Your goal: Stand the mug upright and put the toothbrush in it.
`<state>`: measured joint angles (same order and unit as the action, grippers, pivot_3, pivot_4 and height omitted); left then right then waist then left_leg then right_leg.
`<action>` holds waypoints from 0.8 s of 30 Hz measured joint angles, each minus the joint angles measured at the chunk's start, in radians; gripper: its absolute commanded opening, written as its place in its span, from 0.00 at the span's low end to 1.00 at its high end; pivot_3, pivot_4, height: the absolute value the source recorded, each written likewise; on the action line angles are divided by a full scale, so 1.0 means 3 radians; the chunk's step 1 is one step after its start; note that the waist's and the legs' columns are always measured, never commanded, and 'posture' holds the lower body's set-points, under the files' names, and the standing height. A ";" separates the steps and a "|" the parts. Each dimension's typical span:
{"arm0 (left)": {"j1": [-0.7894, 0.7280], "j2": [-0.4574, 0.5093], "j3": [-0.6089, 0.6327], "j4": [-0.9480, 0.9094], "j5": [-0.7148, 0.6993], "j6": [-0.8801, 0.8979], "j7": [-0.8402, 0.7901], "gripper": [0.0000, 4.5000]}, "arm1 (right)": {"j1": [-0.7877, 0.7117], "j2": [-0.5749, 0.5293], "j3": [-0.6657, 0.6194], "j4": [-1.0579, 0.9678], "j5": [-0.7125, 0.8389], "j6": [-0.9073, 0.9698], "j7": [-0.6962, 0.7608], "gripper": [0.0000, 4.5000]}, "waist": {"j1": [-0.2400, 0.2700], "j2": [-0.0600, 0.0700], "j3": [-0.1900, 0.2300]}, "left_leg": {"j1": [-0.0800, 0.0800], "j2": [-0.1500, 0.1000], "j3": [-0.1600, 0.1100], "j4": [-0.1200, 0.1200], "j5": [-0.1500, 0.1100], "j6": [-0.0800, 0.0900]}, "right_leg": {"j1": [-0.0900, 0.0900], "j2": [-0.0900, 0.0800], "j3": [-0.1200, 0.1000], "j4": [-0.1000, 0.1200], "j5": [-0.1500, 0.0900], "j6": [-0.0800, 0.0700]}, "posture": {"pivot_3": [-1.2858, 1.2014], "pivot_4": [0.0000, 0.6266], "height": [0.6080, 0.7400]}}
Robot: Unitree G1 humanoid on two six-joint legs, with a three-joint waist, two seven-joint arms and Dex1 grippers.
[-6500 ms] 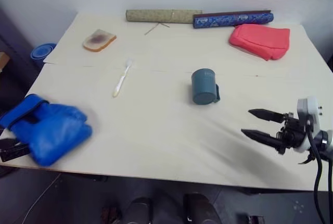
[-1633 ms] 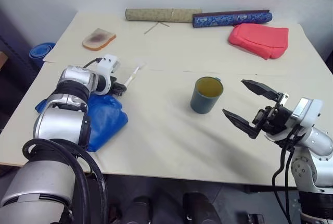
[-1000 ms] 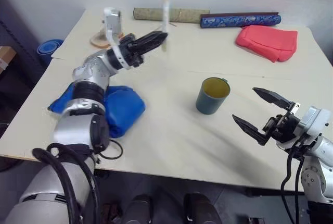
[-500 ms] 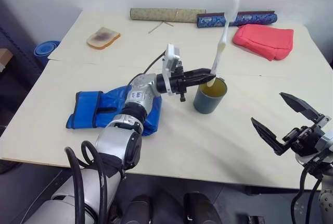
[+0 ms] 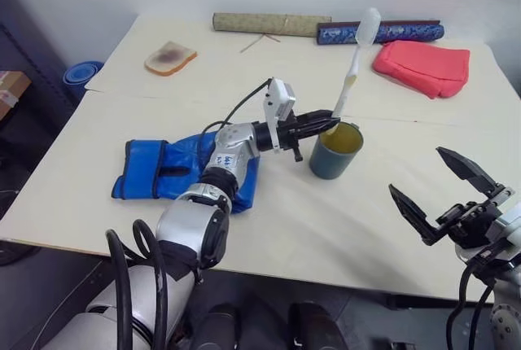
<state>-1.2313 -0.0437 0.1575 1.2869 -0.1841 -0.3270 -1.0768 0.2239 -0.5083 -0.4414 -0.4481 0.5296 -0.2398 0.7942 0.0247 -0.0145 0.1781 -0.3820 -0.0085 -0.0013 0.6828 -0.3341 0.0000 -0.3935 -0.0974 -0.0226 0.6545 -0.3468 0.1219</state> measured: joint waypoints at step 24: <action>0.0209 0.1646 -0.0140 -0.0953 0.0053 0.0358 -0.1414 0.96 | -0.0073 -0.0414 -0.0031 0.0483 0.0313 0.0022 0.0590 1.00 | -0.0098 0.0005 -0.0002 | 0.0017 0.0011 0.0007 -0.0010 0.0001 -0.0001 | 0.0007 0.0008 0.0007 0.0002 0.0000 0.0000 | 0.52 0.24 1.00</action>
<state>-1.1685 0.4502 0.1155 1.0011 -0.1682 -0.2196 -1.5011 0.2021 -0.6326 -0.4506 -0.3032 0.6235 -0.2331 0.9711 -0.0046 -0.0129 0.1775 -0.3769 -0.0052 0.0007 0.6799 -0.3339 -0.0003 -0.3915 -0.0951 -0.0204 0.6550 -0.3467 0.1219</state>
